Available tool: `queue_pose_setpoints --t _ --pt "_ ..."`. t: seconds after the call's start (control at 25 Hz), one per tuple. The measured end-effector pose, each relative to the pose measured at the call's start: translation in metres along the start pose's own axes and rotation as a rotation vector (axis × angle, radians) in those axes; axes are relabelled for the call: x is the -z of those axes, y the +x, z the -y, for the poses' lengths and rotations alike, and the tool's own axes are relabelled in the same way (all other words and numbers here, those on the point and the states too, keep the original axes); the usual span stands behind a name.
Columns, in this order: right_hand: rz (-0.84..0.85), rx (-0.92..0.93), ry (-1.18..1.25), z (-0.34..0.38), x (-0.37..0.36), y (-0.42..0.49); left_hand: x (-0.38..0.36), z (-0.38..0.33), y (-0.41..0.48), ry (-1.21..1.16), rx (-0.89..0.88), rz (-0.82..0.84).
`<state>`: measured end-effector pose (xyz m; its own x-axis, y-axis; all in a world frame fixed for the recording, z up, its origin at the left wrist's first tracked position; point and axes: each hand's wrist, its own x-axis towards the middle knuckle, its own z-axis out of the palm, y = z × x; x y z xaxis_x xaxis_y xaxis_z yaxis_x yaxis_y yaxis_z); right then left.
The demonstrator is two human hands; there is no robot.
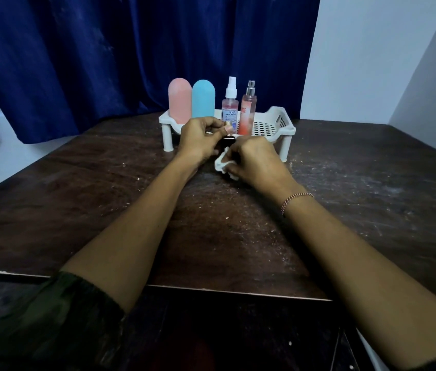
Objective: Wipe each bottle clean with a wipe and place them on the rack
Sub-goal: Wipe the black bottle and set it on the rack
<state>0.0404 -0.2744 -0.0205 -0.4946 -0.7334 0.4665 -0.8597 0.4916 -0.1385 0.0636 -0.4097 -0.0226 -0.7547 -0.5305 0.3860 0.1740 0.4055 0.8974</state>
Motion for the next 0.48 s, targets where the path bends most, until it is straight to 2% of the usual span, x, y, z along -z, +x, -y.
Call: queue_pose_setpoints --t 0.12,0.24,0.32,0.48 --pt "-0.083 0.002 0.011 0.0008 0.0016 0.0009 0.0006 0.0016 0.0011 0.017 -0.016 0.001" --pt "0.083 -0.038 0.040 -0.0013 0.0024 -0.0024 0.0005 -0.0003 -0.0010 -0.045 0.037 0.010" --pt "0.119 -0.037 0.033 -0.0009 0.0030 -0.0030 0.0017 -0.0016 -0.0013 -0.055 0.047 0.022" --pt "-0.075 0.010 0.026 -0.0008 0.0104 -0.0009 0.0047 -0.0045 0.0000 -0.044 0.032 0.077"
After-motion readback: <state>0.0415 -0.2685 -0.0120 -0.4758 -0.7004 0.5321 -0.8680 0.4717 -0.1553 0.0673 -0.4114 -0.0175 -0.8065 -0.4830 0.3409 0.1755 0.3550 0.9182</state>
